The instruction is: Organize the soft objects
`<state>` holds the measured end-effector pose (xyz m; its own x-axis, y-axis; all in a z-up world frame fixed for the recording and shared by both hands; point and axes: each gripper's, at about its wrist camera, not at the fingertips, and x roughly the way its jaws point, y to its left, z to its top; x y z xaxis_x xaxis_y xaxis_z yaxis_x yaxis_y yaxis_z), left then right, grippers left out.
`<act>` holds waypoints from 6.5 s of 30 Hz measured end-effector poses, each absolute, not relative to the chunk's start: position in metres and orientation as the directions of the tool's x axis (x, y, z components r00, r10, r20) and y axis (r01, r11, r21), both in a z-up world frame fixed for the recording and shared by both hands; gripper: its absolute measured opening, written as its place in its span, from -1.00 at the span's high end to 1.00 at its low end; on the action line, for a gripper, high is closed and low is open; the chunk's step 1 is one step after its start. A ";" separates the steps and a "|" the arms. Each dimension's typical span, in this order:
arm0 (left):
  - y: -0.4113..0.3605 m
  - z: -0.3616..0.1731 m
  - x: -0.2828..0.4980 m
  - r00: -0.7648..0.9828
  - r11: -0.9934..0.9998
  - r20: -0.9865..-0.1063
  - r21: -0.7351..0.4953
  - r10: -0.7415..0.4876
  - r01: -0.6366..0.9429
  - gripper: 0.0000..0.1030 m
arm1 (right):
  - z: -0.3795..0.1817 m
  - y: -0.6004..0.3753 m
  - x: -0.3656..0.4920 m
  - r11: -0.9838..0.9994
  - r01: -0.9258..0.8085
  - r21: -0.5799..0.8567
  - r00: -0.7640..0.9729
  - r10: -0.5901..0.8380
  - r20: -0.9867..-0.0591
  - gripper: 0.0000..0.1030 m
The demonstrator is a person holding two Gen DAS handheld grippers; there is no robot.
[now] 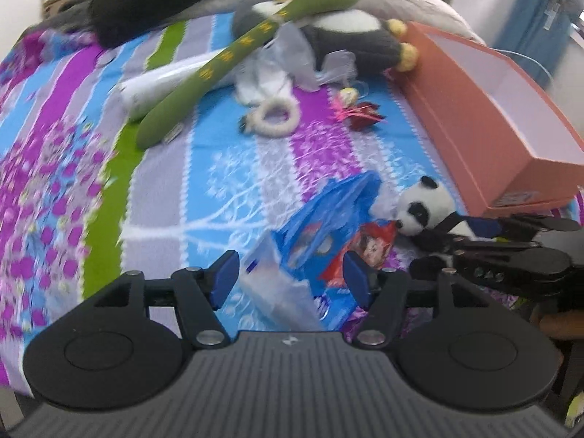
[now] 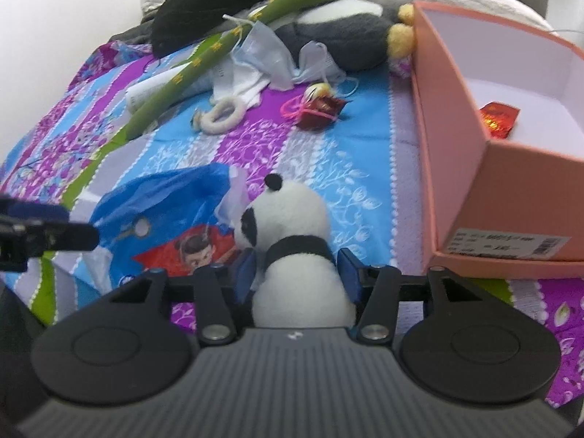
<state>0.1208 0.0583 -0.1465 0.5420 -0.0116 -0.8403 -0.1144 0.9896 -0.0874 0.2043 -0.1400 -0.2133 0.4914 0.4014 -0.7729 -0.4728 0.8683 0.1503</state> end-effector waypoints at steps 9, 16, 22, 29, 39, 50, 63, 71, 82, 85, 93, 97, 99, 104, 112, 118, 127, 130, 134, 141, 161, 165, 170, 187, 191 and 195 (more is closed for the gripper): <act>0.033 -0.146 0.146 0.570 0.999 -0.822 0.003 -0.020 0.039 -0.33 | -0.210 -0.151 0.202 0.874 -0.453 0.173 0.510 0.414 -0.754 0.13; 0.024 -0.159 0.172 0.539 0.992 -0.842 0.044 -0.027 0.120 -0.33 | -0.207 -0.163 0.197 0.884 -0.434 0.173 0.525 0.404 -0.749 0.13; 0.023 -0.178 0.187 0.502 0.992 -0.865 0.047 -0.020 0.120 -0.32 | -0.207 -0.172 0.195 0.887 -0.425 0.180 0.528 0.405 -0.746 0.13; 0.019 -0.191 0.192 0.460 0.992 -0.888 0.042 -0.018 0.119 -0.13 | -0.209 -0.181 0.192 0.889 -0.418 0.188 0.528 0.407 -0.745 0.13; 0.005 -0.186 0.178 0.485 0.998 -0.874 0.010 -0.023 0.066 0.65 | -0.207 -0.180 0.191 0.892 -0.416 0.177 0.543 0.400 -0.738 0.13; 0.007 -0.144 0.158 0.575 0.993 -0.818 -0.075 -0.011 -0.087 0.81 | -0.186 -0.182 0.189 0.898 -0.403 0.174 0.585 0.399 -0.706 0.14; 0.011 -0.045 0.183 0.704 0.977 -0.709 -0.179 -0.049 -0.112 0.81 | -0.104 -0.187 0.198 0.899 -0.407 0.165 0.712 0.425 -0.559 0.14; -0.007 0.003 0.205 0.753 0.966 -0.645 -0.253 -0.129 -0.050 0.81 | -0.045 -0.203 0.209 0.913 -0.386 0.128 0.808 0.402 -0.431 0.14; -0.051 0.035 0.289 0.719 0.932 -0.629 -0.355 -0.295 0.072 0.81 | 0.015 -0.245 0.248 0.959 -0.273 0.075 0.901 0.283 -0.330 0.14; -0.073 0.024 0.321 0.692 0.931 -0.652 -0.355 -0.312 0.085 0.81 | 0.015 -0.259 0.266 0.974 -0.223 0.035 0.908 0.220 -0.357 0.14; -0.145 -0.036 0.388 0.552 0.942 -0.767 -0.311 -0.327 0.126 0.81 | -0.033 -0.300 0.329 0.991 -0.115 0.062 0.815 0.130 -0.565 0.14; -0.163 -0.072 0.416 0.450 0.942 -0.828 -0.316 -0.334 0.118 0.81 | -0.071 -0.318 0.349 0.995 -0.060 0.074 0.741 0.094 -0.665 0.14; -0.167 -0.088 0.426 0.408 0.943 -0.850 -0.314 -0.331 0.110 0.81 | -0.088 -0.325 0.347 0.997 -0.041 0.067 0.709 0.077 -0.701 0.14; -0.180 -0.115 0.438 0.360 0.956 -0.886 -0.260 -0.293 0.138 0.80 | -0.121 -0.336 0.354 0.999 -0.026 0.037 0.654 0.045 -0.755 0.14; -0.178 -0.136 0.444 0.313 0.963 -0.912 -0.233 -0.264 0.134 0.54 | -0.141 -0.339 0.357 0.998 -0.015 0.055 0.618 0.053 -0.784 -0.03; -0.173 -0.127 0.441 0.358 0.964 -0.897 -0.217 -0.259 0.155 0.05 | -0.139 -0.342 0.357 0.997 -0.013 0.074 0.627 0.066 -0.776 -0.13; -0.162 -0.081 0.412 0.482 0.956 -0.828 -0.209 -0.286 0.207 0.05 | -0.104 -0.338 0.333 0.994 -0.030 0.106 0.720 0.095 -0.687 -0.13; -0.155 -0.067 0.398 0.536 0.955 -0.795 -0.193 -0.286 0.223 0.05 | -0.090 -0.332 0.319 0.993 -0.054 0.106 0.759 0.109 -0.642 -0.13; -0.143 -0.047 0.369 0.604 0.957 -0.744 -0.184 -0.286 0.226 0.05 | -0.074 -0.318 0.299 0.992 -0.090 0.094 0.801 0.128 -0.585 -0.14; -0.114 -0.017 0.315 0.697 0.952 -0.649 -0.220 -0.307 0.214 0.05 | -0.059 -0.294 0.262 0.984 -0.153 0.096 0.837 0.181 -0.516 -0.14; -0.031 -0.029 0.198 0.767 0.974 -0.605 -0.197 -0.214 0.116 0.05 | -0.074 -0.220 0.199 0.937 -0.325 0.131 0.796 0.346 -0.497 -0.14; -0.021 -0.039 0.181 0.763 0.980 -0.621 -0.184 -0.178 0.078 0.05 | -0.086 -0.207 0.193 0.929 -0.340 0.145 0.770 0.364 -0.524 -0.14; -0.007 -0.055 0.164 0.747 0.982 -0.647 -0.187 -0.154 0.041 0.05 | -0.096 -0.193 0.184 0.923 -0.360 0.139 0.745 0.374 -0.552 -0.14; 0.023 -0.099 0.125 0.685 0.975 -0.719 -0.213 -0.114 -0.062 0.05 | -0.129 -0.161 0.148 0.915 -0.391 0.101 0.692 0.364 -0.623 -0.14; 0.037 -0.109 0.128 0.676 0.974 -0.732 -0.208 -0.090 -0.095 0.05 | -0.138 -0.149 0.151 0.905 -0.414 0.094 0.675 0.375 -0.635 -0.14; 0.051 -0.118 0.137 0.667 0.972 -0.741 -0.201 -0.069 -0.123 0.05 | -0.148 -0.136 0.161 0.900 -0.427 0.083 0.663 0.374 -0.648 -0.14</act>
<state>0.1372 0.0506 -0.1184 0.6674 -0.0689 -0.7415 -0.1226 0.9720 -0.2006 0.1608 -0.1363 -0.1481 0.6629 0.3744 -0.6483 -0.4272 0.9003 0.0831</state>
